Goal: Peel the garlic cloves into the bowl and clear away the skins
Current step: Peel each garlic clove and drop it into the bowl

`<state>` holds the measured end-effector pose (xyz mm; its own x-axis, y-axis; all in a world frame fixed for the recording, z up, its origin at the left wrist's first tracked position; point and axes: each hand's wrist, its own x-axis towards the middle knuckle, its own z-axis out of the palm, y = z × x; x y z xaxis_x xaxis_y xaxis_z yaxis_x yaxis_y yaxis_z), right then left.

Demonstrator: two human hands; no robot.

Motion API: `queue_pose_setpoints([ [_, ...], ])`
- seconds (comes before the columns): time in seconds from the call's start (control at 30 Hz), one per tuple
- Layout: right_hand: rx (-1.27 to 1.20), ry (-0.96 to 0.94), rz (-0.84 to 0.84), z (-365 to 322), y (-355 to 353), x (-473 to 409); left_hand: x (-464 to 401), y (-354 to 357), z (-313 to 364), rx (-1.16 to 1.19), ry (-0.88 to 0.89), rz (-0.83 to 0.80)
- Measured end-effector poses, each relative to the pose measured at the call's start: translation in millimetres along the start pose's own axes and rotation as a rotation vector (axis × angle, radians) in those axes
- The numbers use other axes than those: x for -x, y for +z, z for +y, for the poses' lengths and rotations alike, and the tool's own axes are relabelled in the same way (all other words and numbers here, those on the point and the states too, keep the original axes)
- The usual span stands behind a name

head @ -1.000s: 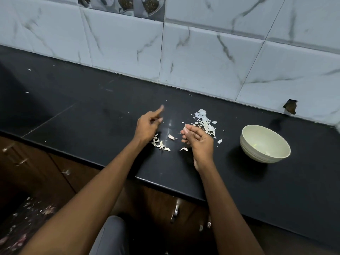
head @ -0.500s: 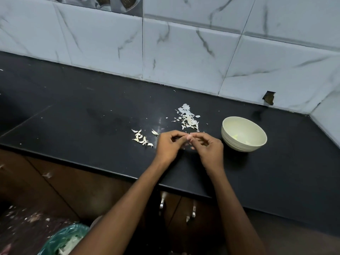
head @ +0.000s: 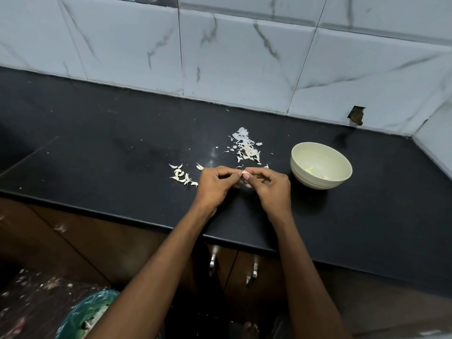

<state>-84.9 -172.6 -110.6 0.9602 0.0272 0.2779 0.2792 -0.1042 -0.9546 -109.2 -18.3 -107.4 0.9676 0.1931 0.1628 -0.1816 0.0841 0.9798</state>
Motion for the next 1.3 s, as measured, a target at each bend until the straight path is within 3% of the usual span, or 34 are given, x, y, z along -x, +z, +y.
queue_pose_setpoints([
  [0.37,0.074,-0.033,0.010,-2.2,0.0,2.1,2.7,-1.8,6.4,0.039,-0.017,-0.044],
  [0.67,0.377,-0.272,0.031,-3.3,4.5,8.7,2.7,-0.1,4.3,-0.113,-0.038,0.037],
  [1.03,0.436,-0.405,0.046,-8.9,8.7,13.9,3.8,0.8,7.8,0.016,-0.106,0.053],
  [1.3,0.135,-0.147,-0.029,-9.1,6.0,7.5,4.0,2.1,10.6,0.083,-0.093,0.060],
])
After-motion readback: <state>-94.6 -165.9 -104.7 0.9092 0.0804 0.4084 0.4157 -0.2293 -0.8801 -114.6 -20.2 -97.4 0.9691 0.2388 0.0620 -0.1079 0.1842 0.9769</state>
